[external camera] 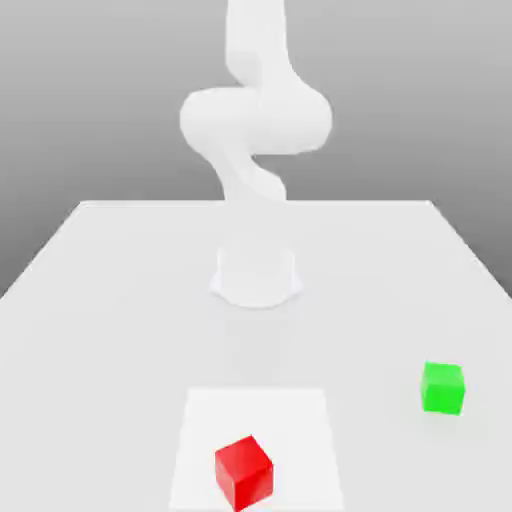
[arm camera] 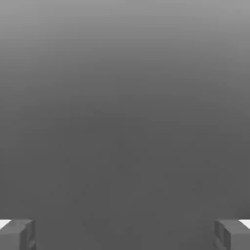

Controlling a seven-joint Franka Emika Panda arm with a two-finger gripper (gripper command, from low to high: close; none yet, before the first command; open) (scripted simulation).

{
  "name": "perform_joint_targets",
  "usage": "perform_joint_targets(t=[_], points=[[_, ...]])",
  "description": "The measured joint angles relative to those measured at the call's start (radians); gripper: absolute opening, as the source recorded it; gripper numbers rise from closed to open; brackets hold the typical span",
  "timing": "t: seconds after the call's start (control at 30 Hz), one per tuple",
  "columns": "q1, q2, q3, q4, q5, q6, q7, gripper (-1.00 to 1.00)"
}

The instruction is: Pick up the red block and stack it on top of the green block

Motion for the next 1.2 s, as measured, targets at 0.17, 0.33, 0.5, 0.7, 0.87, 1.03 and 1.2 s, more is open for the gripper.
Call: perform_joint_targets(t=[0.17, 0.33, 0.5, 0.7, 0.87, 1.03, 1.2], points=[[0.06, 0.188, -0.062, -0.036, 0.035, 0.072, -0.132, 0.0], [0.103, 0.37, -0.107, -0.071, 0.075, 0.141, -0.262, 0.0], [0.127, 0.552, -0.13, -0.106, 0.108, 0.209, -0.389, 0.0], [0.129, 0.765, -0.134, -0.149, 0.108, 0.295, -0.513, 0.0], [0.116, 0.938, -0.13, -0.171, 0.081, 0.386, -0.574, 0.0], [0.083, 1.076, -0.087, -0.152, 0.125, 0.498, -0.612, -1.0], [0.078, 1.091, -0.082, -0.15, 0.129, 0.508, -0.615, -1.0]])
